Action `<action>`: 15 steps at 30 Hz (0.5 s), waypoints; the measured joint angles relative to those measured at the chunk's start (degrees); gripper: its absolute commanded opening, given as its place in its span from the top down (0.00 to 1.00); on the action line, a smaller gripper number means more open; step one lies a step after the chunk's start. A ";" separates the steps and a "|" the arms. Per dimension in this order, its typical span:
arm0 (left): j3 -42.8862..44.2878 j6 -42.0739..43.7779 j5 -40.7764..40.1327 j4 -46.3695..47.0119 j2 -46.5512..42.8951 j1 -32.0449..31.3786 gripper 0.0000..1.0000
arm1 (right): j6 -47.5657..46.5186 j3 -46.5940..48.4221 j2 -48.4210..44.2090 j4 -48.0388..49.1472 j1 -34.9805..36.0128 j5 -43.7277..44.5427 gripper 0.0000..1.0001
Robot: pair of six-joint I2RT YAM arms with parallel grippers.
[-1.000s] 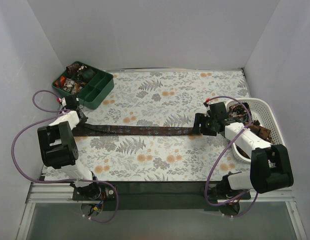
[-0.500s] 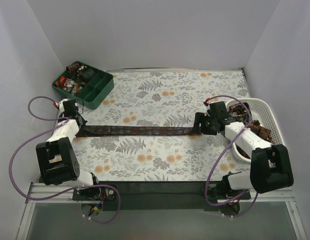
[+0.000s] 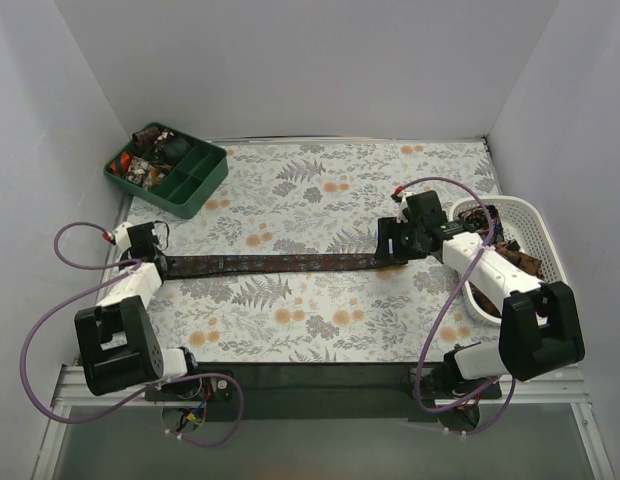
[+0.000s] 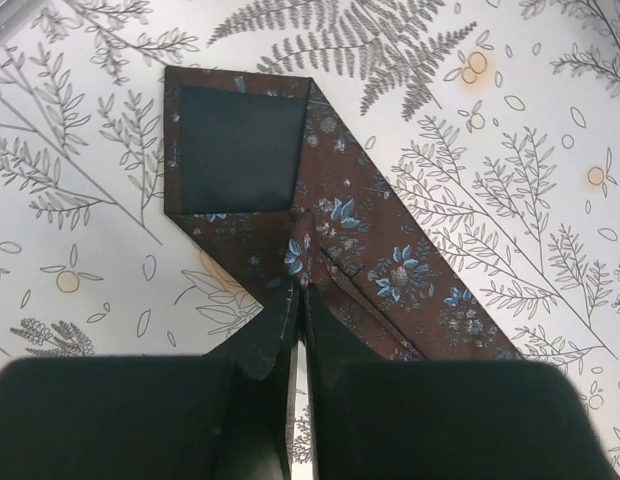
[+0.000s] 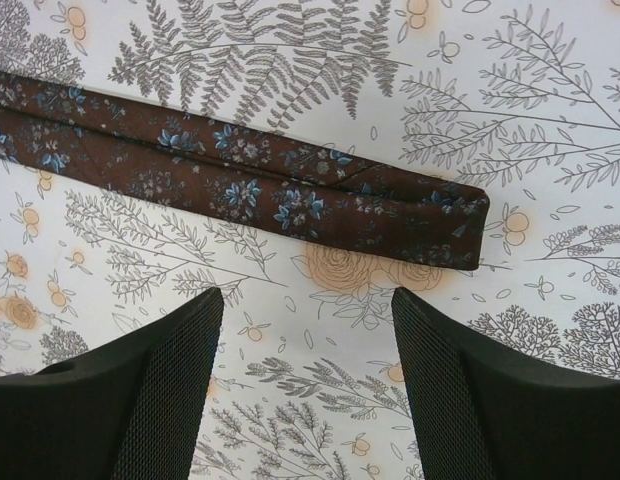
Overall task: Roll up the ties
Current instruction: Flatten the tie
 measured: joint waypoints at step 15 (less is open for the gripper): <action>4.72 14.75 5.88 1.42 -6.38 -2.71 0.22 | -3.32 1.75 -3.76 -3.98 1.75 -0.24 0.25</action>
